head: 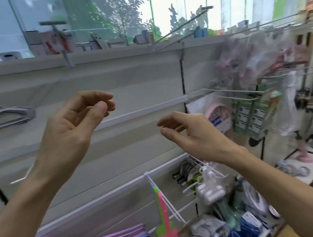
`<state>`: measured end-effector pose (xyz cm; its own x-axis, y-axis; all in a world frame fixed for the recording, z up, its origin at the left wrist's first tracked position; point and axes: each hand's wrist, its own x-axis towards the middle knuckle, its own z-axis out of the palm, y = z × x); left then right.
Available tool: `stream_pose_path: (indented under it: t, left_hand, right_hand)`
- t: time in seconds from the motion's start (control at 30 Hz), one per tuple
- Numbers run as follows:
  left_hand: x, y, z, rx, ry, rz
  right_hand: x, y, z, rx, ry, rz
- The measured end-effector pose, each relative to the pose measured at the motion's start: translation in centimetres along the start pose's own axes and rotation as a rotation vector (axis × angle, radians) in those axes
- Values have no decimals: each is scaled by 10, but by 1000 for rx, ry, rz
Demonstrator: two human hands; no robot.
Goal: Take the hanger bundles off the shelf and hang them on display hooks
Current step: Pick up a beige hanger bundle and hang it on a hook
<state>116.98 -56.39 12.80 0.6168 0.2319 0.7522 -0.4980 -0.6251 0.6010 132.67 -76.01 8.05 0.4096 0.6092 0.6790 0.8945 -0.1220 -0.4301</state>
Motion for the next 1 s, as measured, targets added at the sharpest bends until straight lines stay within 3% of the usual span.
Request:
stream_pose_path:
  t: [0.43,1.0]
  left_hand:
    - [-12,33,215,-297,-225,24]
    - [-52,54,482,-741,-745,-15]
  right_hand:
    - [-166,86,-146,-190,79,264]
    - [-341,124,-251,-467,333,807]
